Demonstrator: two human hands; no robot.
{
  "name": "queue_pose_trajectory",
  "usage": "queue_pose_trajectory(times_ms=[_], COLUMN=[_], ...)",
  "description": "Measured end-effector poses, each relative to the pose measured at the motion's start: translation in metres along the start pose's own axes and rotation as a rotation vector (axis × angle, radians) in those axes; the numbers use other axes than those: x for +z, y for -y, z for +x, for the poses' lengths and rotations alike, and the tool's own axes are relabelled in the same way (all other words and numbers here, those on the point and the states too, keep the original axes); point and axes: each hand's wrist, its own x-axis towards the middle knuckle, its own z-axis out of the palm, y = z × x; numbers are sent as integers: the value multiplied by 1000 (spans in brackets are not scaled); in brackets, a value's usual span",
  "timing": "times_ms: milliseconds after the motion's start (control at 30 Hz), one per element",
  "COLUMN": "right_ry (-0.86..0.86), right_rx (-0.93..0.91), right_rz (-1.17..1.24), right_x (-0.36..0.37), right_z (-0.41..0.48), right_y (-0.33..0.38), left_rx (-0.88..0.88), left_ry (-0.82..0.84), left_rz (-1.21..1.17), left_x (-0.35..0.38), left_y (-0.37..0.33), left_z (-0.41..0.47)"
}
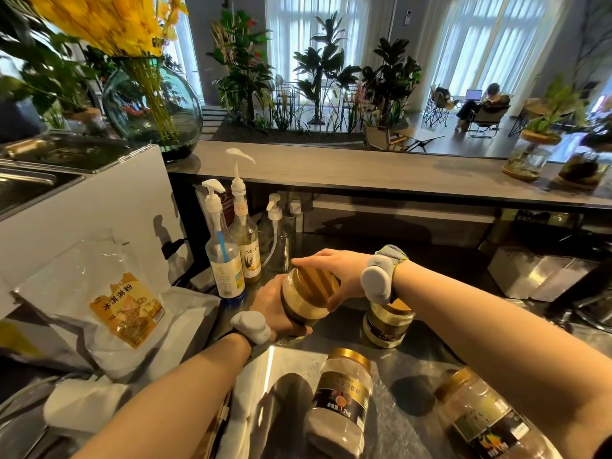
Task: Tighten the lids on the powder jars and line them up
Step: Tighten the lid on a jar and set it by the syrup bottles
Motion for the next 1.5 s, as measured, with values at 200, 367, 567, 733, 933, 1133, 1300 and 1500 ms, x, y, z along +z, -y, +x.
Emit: queue_pose_trajectory(times_ms=[200, 367, 567, 733, 933, 1133, 1300, 1500], right_ry=[18, -15, -107, -149, -246, -292, -295, -296], right_rx=[32, -82, -72, -64, -29, -2, 49, 116], right_rz=[-7, 54, 103, 152, 76, 47, 55, 51], right_x=[-4, 2, 4, 5, 7, 6, 8, 12], right_z=[3, 5, 13, 15, 26, 44, 61, 81], right_y=[-6, -8, -18, -27, -30, -39, -50, -59], left_rx=[8, -81, -71, -102, -59, -82, -111, -114], left_ry=[18, 70, 50, 53, 93, 44, 61, 55], left_rz=[16, 115, 68, -58, -139, -205, -272, -192], left_x=[0, 1, 0, 5, 7, 11, 17, 21], left_y=[0, -14, -6, 0, -2, -4, 5, 12], left_z=[2, 10, 8, 23, 31, 51, 70, 83])
